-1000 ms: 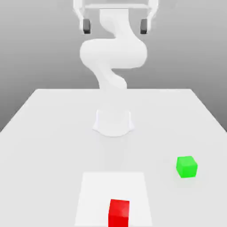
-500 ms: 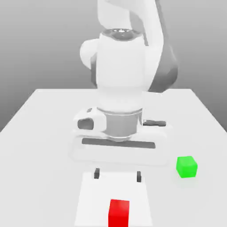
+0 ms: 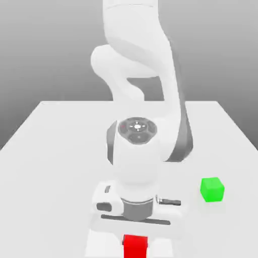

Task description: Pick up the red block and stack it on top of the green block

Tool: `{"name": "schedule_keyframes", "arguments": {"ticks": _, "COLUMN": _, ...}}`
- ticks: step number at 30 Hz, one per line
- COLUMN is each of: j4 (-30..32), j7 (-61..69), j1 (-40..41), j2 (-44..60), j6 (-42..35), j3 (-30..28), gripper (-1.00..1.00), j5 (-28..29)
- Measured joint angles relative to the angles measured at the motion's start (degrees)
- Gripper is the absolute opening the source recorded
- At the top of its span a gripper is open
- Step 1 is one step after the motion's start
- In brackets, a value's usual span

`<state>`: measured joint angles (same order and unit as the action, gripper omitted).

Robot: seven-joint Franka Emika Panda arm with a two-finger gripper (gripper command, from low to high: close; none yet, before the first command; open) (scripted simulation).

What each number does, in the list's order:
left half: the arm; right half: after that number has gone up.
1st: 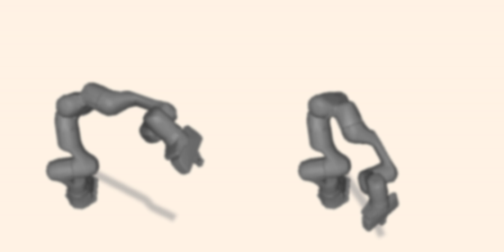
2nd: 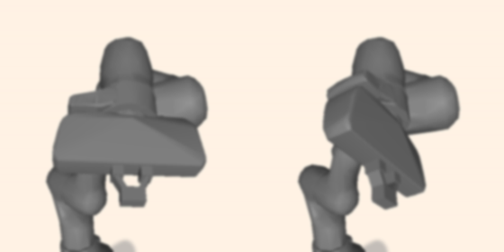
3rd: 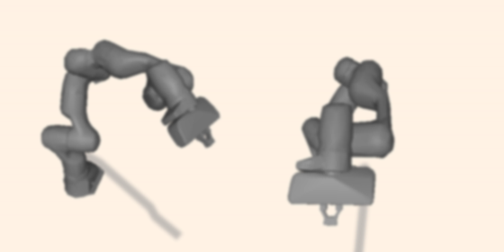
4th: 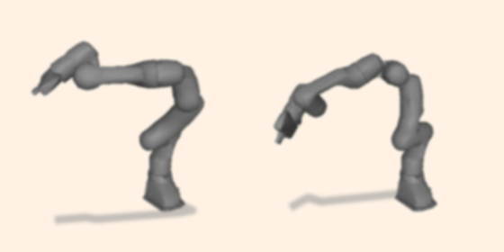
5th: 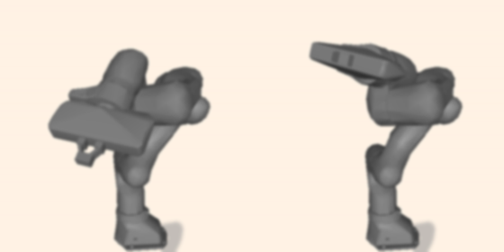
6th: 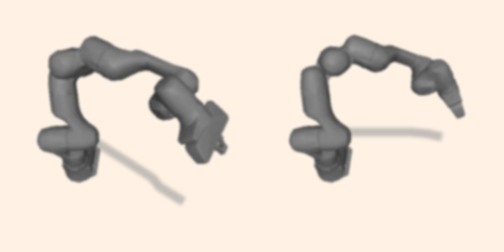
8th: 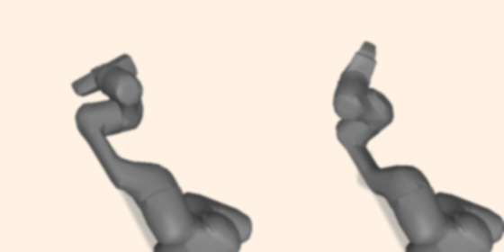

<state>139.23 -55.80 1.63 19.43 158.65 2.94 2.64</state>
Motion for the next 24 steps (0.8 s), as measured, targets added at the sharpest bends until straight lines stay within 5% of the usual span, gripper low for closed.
{"name": "schedule_keyframes", "arguments": {"ticks": 6, "j4": 6.0, "j7": -2.6, "j1": -4.4, "j2": -11.8, "j6": -5.6, "j3": 5.9, "gripper": -1.00, "j5": -3.5}}
{"name": "schedule_keyframes", "arguments": {"ticks": 13, "j4": 18.6, "j7": -12.0, "j1": -21.9, "j2": -25.1, "j6": -6.1, "j3": 15.2, "gripper": -1.00, "j5": -8.3}}
{"name": "schedule_keyframes", "arguments": {"ticks": 20, "j4": 20.6, "j7": -21.4, "j1": -22.8, "j2": -16.4, "j6": 4.1, "j3": 15.4, "gripper": -1.00, "j5": 1.4}}
{"name": "schedule_keyframes", "arguments": {"ticks": 21, "j4": 20.5, "j7": -22.8, "j1": -23.4, "j2": -14.5, "j6": 5.8, "j3": 14.4, "gripper": 1.00, "j5": 3.4}}
{"name": "schedule_keyframes", "arguments": {"ticks": 24, "j4": 20.5, "j7": -22.8, "j1": -23.4, "j2": -14.5, "j6": 5.8, "j3": 14.4, "gripper": 1.00, "j5": 3.4}}
